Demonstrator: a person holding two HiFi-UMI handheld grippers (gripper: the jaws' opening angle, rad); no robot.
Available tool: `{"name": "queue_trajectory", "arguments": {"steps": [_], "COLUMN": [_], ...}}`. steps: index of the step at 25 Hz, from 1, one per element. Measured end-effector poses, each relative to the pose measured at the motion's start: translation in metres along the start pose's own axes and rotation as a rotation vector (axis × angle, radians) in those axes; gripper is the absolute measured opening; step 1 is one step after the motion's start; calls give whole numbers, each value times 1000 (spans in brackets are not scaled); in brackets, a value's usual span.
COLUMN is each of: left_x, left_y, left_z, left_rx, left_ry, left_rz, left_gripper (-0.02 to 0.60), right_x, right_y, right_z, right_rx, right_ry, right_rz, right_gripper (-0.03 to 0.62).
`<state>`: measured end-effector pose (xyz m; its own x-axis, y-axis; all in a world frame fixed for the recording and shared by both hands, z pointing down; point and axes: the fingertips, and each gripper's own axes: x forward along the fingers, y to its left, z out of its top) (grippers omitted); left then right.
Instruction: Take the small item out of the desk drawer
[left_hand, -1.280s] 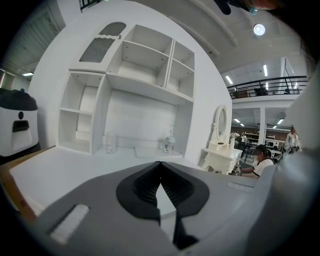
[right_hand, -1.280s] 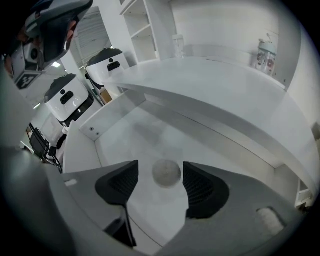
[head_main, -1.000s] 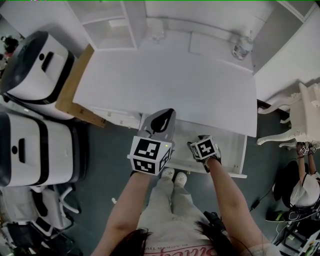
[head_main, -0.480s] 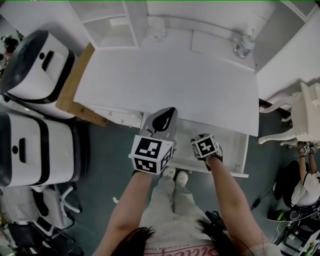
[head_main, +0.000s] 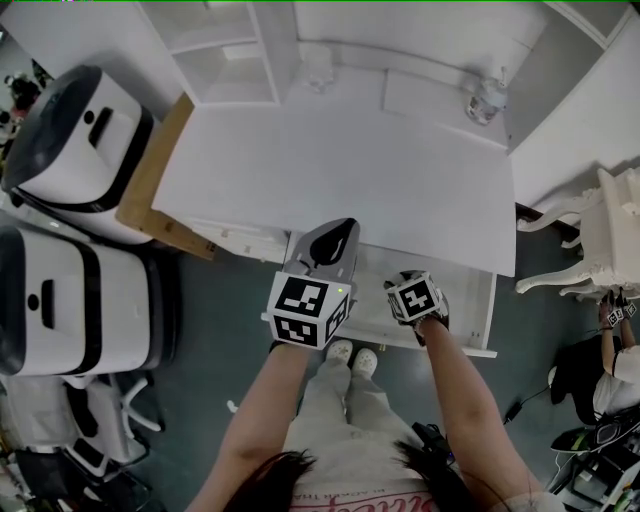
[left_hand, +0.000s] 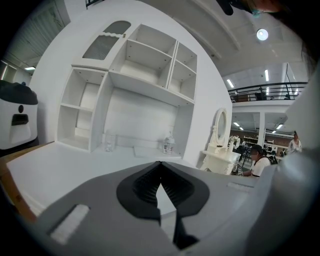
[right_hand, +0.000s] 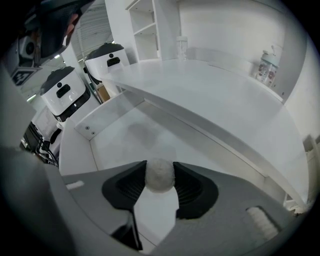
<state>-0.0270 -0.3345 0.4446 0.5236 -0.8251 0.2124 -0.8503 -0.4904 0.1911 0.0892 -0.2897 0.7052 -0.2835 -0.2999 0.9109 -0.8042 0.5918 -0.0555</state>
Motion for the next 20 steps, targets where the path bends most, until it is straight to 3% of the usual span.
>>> {"name": "queue_trajectory", "arguments": {"steps": [20], "left_x": [0], "left_y": [-7], "left_z": [40], "left_rx": [37], "left_ry": [-57], "left_rz": [-36], "left_gripper": [0], "right_x": [-60], "right_y": [11], "right_z": [30], "right_rx": [-16], "right_ry": [-61], "right_rz": [7], "right_gripper": [163]}}
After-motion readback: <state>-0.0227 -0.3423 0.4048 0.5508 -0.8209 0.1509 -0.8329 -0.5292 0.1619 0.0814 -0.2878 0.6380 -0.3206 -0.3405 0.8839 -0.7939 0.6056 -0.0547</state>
